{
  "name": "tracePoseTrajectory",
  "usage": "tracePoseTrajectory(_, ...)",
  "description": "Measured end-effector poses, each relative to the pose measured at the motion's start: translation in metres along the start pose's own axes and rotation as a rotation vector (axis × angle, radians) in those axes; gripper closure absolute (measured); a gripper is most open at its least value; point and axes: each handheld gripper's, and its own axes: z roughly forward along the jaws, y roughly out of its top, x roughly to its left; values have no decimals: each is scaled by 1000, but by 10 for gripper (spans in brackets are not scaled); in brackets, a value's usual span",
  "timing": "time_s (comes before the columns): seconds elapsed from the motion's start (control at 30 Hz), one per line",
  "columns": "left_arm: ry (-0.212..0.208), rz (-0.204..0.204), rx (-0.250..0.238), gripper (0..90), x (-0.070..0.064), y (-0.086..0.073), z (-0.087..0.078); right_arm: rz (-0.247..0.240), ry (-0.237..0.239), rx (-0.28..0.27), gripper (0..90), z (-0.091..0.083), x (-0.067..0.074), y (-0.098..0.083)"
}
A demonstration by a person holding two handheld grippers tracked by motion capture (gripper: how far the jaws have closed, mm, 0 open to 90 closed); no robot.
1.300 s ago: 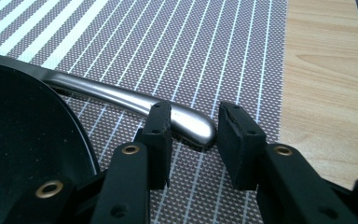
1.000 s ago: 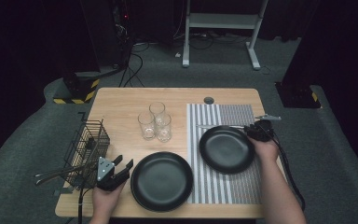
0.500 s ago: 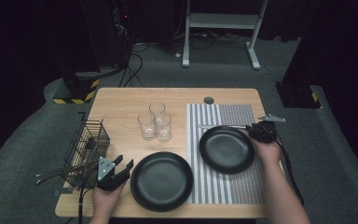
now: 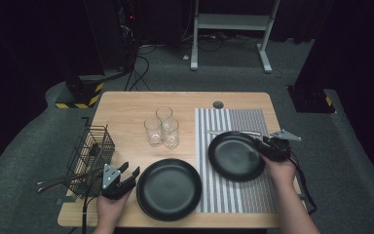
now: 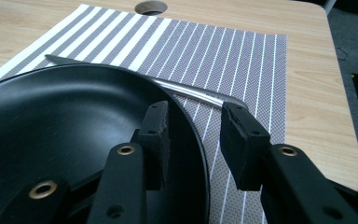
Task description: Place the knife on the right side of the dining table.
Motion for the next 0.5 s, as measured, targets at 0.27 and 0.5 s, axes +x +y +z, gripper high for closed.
tracePoseTrajectory(0.27,2,1,4,481,0,0,0,-21,12,-37,618,-23,14,-9)
tracePoseTrajectory(0.5,3,0,4,481,0,0,0,-7,26,-60,614,-37,28,-16)
